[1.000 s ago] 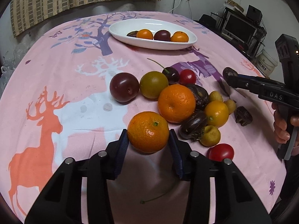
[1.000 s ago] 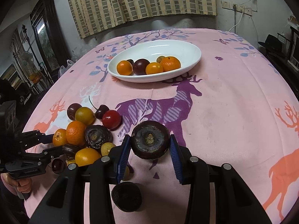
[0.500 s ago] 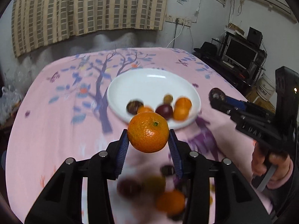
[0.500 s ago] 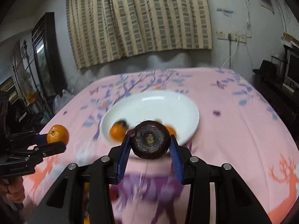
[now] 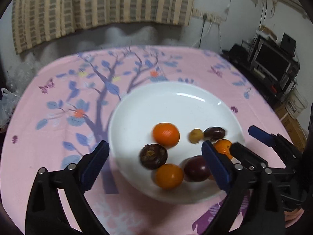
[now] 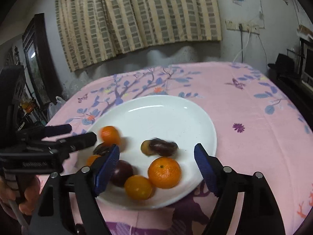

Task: Organize fruits
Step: 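Release both fruits onto the white plate by opening both tools, then grasp a dark cherry with the left tool while the right tool grasps a dark brown fruit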

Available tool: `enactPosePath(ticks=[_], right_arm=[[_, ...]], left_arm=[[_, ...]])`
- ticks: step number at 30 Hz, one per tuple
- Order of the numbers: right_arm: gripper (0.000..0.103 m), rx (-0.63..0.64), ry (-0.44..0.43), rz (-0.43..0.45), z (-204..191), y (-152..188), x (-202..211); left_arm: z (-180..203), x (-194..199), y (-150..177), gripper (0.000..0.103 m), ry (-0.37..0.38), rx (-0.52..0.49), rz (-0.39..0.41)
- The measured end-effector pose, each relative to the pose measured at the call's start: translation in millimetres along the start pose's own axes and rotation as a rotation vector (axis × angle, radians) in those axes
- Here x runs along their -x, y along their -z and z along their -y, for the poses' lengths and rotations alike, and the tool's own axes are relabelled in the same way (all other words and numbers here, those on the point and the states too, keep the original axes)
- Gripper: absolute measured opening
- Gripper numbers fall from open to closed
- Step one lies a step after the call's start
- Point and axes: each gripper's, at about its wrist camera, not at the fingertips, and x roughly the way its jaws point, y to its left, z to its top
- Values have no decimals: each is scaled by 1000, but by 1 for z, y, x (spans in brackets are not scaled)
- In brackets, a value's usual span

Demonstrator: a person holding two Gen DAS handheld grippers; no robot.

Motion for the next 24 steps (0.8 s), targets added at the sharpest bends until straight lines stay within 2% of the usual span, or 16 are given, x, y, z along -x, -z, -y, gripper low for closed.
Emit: enactPosePath(ticks=[4,7,13,18,21,24], right_arm=[[79,74,-82,-20,-13,26,45],[85,132,-53,-36,-23,56,75],[86,138,-89,-170,-37,116,116],[85,229,-67,-205,-57,153,132],[76,189,-79,-238,-54,158,130],[75,155,-66,-270,-49,160,126]], left_arm=[[-10,50,24,97,-33,-1,25],[-15,87,61,99,-85,14,54],[-13,134,146,99,-32,41,18],[3,163,199,99,-1,-23,35],[15,171,227,99,-11,-71,29],[22,175,242,99,-23,-108,19]])
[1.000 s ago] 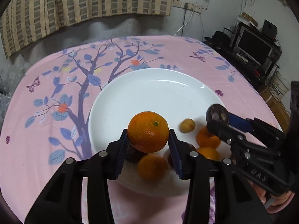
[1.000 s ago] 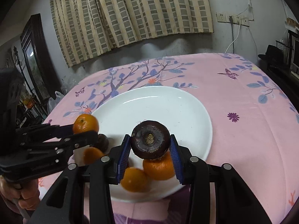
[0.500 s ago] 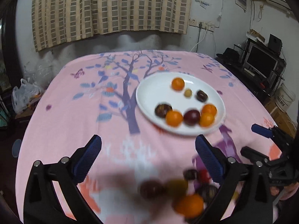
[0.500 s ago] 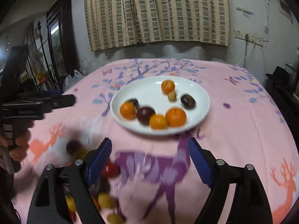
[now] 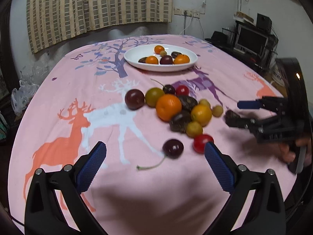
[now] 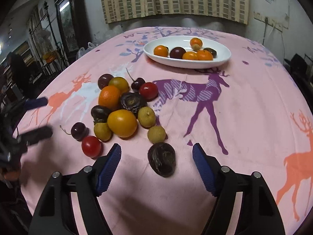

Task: Organize fruits
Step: 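Grasp a dark cherry with the left tool while the right tool grasps a dark brown fruit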

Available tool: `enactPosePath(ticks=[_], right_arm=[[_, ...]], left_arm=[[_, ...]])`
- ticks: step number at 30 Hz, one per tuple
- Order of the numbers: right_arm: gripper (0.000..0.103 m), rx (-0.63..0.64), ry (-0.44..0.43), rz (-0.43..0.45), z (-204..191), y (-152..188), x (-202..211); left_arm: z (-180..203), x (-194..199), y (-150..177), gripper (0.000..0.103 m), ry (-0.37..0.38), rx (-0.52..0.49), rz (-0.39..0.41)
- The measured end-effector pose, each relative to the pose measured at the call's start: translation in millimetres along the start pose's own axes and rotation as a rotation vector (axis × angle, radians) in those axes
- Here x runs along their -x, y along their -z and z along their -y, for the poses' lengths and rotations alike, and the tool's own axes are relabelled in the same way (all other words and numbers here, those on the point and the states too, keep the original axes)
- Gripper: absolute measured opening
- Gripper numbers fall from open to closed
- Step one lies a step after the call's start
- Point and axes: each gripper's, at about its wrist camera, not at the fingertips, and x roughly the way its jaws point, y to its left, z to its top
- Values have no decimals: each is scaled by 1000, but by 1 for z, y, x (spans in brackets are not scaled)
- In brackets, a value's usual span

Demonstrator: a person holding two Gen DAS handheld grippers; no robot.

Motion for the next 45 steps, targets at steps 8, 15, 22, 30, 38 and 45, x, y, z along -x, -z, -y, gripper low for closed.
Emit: enactPosePath(ticks=[8,15,22,30,38,45], right_arm=[[39,-30,-23,-54,4,0,-14],[31,-114,-133,20,19,1,-1],[31,-168,-181,40,30,1,2],[31,-170,-174,57,30,1,4],[31,-175,-96,214,38,-56,14],[31,-220,7,311,80,-155,-42]], left_arm=[[2,0,12,98,14,-14,-16],[11,-27,7,64,75,-47,-88],[8,-46,-1,49,81,-45,-131],[8,-52,-1,30,111,-53,-165],[-16,-39,-75,30,169,3,-55],[-17,-118,-199,30,105,-5,11]])
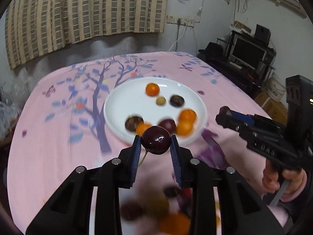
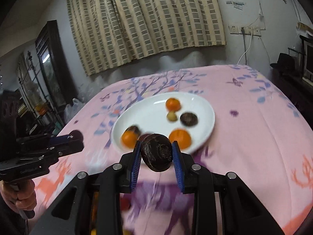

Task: Organize fruits
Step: 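Grasp a dark cherry with the left tool while the right tool grasps a dark brown fruit, then drop both fruits onto the white plate by opening both tools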

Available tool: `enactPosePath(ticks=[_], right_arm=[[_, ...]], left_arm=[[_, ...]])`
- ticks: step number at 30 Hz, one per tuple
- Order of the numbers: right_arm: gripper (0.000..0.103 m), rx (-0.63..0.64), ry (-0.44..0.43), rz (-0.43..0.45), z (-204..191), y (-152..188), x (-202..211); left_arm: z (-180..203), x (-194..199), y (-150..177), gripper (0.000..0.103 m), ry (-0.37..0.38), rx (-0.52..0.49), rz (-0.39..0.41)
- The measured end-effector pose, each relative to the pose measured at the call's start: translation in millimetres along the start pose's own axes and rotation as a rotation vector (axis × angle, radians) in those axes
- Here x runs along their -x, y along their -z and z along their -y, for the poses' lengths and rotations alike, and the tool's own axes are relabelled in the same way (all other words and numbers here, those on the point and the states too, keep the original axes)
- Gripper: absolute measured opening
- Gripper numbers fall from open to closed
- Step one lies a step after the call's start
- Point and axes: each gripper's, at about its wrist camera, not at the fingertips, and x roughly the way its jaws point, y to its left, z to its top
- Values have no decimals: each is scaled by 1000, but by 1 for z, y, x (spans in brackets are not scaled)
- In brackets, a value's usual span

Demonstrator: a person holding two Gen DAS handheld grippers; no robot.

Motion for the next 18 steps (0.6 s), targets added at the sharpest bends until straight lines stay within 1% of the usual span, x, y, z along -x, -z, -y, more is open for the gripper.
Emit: enactPosePath(ticks=[2,5,8,10,11,12,13,14,15,16,18], right_arm=[[32,-33,4,-11,10,-11,-25],[31,-46,4,-31,18,-20,-59],[34,-21,20,-62,16,-21,-80],[35,-18,10,-62,14,-17,-81],[35,-15,16,-52,13,-16,-79],[45,-16,26,-46,13,-16,-76],[53,-19,39,-41,11,-16,-71],[67,-26,56,-25,10,-14,-61],[71,-24,61,-5,7,-13,-51],[74,-4,64,13,1,-10,-37],[78,40,92,21,-8,-4,-19]], left_arm=[[-12,-39,-26,30,-5,29,-39],[-23,-81,-47,30,-26,50,-79],[-25,-102,-55,30,-60,55,-102],[-25,-104,-54,35,-76,55,-97],[-24,-103,-54,43,-84,53,-95],[-24,-102,-51,56,-98,50,-95],[-24,-99,-49,65,-113,48,-98],[-24,-94,-46,85,-135,49,-95],[-24,-83,-42,96,-164,51,-71],[-24,-72,-38,97,-176,51,-44],[-23,-48,-27,99,-188,49,-5]])
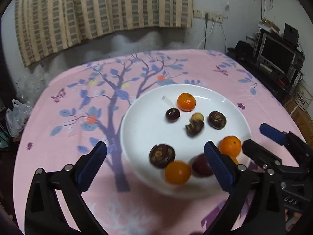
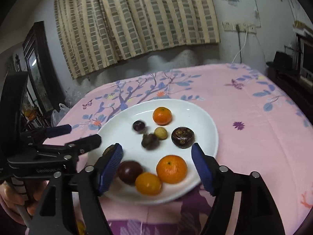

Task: Organize fruits
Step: 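Drop both fruits onto the white plate by opening both tools, then grasp a yellow-orange fruit with the right tool while the left tool grasps an orange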

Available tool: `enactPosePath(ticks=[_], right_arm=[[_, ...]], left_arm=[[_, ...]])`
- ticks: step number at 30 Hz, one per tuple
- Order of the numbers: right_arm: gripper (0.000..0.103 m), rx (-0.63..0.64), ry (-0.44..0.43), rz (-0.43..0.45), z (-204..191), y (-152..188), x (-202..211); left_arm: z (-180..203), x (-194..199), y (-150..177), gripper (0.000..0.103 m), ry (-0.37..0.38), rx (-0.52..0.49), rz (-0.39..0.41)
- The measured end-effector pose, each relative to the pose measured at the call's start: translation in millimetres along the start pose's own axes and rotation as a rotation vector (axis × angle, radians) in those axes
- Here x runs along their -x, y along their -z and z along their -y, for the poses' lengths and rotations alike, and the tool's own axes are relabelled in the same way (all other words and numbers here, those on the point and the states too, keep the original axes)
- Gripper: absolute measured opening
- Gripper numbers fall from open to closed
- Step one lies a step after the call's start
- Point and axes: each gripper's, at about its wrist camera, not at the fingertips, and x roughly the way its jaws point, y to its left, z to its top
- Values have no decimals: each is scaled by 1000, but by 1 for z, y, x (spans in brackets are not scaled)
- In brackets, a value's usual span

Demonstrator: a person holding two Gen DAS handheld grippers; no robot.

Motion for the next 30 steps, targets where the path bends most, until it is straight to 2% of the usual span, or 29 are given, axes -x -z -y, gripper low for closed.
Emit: enactPosePath(ticks=[4,9,12,14,16,19,21,27,30], right_arm=[[78,97,11,9,-23,20,42],[78,142,4,15,-44,44,72],[78,178,-36,-21,-55,61,82],[78,245,-83,-66,-63,76,87],[78,311,-119,-110,-69,91,92],[78,379,-156,-149,-80,107,98],[76,419,-151,-187,-87,117,97],[53,413,-204,-255,-90,125,92],[49,412,-225,-282,-92,128,88]], left_arm=[[-11,44,38,99,20,49,23],[-26,77,96,99,68,145,15],[-34,90,128,99,84,187,16],[-41,97,143,99,73,207,34],[-48,100,151,99,6,217,33],[-59,105,155,98,-55,247,53],[-66,105,154,98,-44,283,42],[-72,105,156,98,-68,303,27],[-71,108,156,98,-58,296,34]])
